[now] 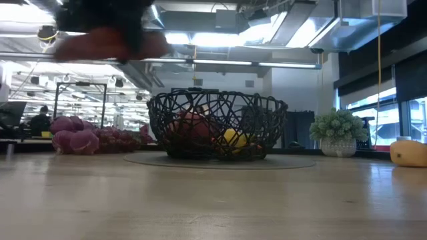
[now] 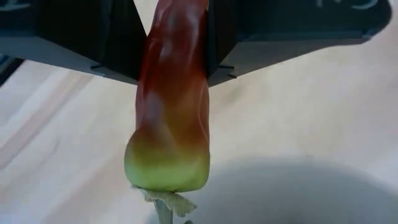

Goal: Build produce basket
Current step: Put the chili pepper into the wire basket

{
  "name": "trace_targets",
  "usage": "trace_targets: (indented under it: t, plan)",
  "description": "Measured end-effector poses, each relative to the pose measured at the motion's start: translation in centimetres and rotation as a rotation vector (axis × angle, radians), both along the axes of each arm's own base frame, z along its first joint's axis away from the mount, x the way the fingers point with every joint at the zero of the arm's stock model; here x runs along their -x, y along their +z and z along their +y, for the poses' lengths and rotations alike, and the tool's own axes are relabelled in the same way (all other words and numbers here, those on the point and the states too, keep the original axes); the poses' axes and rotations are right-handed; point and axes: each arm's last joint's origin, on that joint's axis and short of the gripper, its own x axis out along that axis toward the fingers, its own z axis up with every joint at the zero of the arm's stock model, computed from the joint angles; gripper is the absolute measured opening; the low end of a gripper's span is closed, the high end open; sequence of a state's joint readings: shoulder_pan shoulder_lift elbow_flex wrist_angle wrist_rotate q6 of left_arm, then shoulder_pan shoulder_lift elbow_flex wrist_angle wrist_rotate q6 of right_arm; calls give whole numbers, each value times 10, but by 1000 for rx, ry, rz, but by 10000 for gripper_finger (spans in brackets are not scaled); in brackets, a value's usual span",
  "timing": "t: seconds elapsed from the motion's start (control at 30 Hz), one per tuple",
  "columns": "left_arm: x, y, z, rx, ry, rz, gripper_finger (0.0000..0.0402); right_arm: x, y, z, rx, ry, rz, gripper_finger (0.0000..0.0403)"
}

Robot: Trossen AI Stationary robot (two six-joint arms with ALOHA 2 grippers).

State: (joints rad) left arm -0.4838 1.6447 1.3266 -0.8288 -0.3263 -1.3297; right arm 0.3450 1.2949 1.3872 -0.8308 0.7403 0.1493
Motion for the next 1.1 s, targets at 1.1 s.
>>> trace_targets:
  t: [1.1]
  plan:
    - [-84, 5, 248, -26, 329, -477, 102, -9, 0, -62, 3, -248, 2, 155]
